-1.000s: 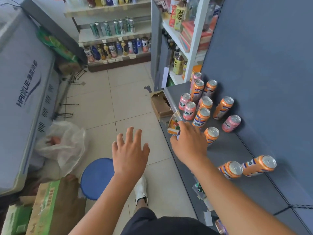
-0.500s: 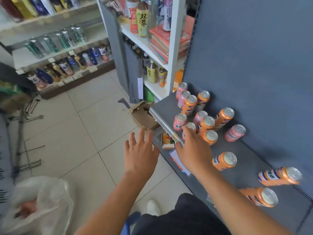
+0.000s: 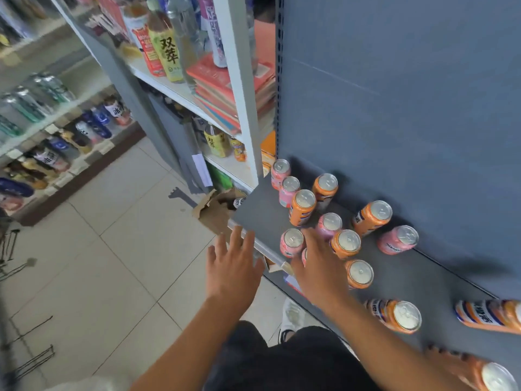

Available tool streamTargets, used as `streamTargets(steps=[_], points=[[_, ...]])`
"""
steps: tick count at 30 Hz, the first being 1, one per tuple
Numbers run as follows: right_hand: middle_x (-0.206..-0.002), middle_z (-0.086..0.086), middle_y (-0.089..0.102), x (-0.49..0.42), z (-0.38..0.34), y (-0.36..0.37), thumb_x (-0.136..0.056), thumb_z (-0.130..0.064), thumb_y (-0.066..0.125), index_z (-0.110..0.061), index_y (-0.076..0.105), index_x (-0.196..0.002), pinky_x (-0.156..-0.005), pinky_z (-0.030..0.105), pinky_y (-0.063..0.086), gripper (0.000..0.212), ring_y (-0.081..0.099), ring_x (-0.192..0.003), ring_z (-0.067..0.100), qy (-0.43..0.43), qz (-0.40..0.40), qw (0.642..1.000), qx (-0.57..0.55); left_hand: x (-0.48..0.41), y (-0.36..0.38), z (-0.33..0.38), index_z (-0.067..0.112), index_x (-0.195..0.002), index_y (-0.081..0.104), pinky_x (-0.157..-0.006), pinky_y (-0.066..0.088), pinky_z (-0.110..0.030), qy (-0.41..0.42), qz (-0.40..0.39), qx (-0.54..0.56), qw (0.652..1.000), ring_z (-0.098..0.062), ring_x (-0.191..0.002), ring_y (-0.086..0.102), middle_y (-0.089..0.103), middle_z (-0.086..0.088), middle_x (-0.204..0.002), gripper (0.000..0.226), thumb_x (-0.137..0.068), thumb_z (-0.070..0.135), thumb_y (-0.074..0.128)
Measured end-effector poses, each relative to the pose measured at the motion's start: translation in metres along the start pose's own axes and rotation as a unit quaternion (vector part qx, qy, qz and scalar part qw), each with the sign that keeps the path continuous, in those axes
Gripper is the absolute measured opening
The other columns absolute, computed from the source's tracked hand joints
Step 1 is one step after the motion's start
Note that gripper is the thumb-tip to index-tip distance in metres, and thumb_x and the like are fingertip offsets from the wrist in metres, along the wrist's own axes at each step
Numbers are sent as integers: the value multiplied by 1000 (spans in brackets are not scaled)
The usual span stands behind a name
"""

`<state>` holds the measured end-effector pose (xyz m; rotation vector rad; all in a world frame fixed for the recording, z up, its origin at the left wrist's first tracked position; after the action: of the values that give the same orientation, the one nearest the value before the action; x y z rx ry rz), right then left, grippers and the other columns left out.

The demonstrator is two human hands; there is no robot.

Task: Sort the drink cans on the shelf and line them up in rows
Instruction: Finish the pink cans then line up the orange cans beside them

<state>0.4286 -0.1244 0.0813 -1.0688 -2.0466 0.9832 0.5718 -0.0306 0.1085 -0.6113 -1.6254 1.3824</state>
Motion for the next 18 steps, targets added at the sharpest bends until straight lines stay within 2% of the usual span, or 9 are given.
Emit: streamTargets(steps=[6, 9, 12, 15, 18], points=[[-154, 1, 37, -17, 22, 19, -93, -32, 53, -21, 34, -145, -100, 39, 42, 56, 45, -134, 26, 101, -48, 994, 13, -62, 11, 21, 28, -149, 17, -115, 26, -41, 102, -39, -23, 994, -26, -146, 19, 14, 3, -160, 56, -100, 48, 36], [-157, 0, 34, -22, 27, 26, -93, -35, 54, -22, 31, -148, -104, 39, 39, 61, 41, -137, 24, 158, -35, 986, 25, -92, 21, 28, 27, -147, 18, -114, 27, -44, 171, -56, -46, 982, -27, -143, 22, 16, 1, -159, 57, -99, 48, 40], [-160, 1, 28, -18, 31, 39, -94, -33, 54, -22, 26, -149, -112, 44, 35, 63, 34, -142, 26, 233, -20, 972, -2, -116, 32, 38, 24, -148, 18, -113, 28, -44, 240, -72, -75, 965, -29, -144, 23, 17, -1, -159, 60, -98, 46, 43], [-164, -4, 13, -7, 30, 53, -94, -29, 55, -24, 19, -152, -111, 44, 37, 68, 22, -148, 22, 296, 1, 952, -83, -131, 44, 48, 21, -145, 23, -109, 32, -42, 296, -86, -86, 947, -28, -141, 28, 23, -2, -155, 59, -97, 41, 49], [-165, -11, 1, 12, 31, 69, -96, -29, 53, -28, 10, -154, -104, 39, 42, 72, 24, -148, 19, 392, 40, 906, -155, -142, 60, 54, 20, -140, 31, -102, 37, -38, 337, -107, -72, 933, -26, -130, 39, 36, -1, -147, 58, -93, 42, 55]])
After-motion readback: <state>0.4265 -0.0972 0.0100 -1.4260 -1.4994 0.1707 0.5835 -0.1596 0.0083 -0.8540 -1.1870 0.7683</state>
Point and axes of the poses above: each hand's wrist, its own x-axis away from the middle knuckle, its own y-axis out of the palm, z = x × y, the point moved 9 cm from there along -x, towards the middle knuckle
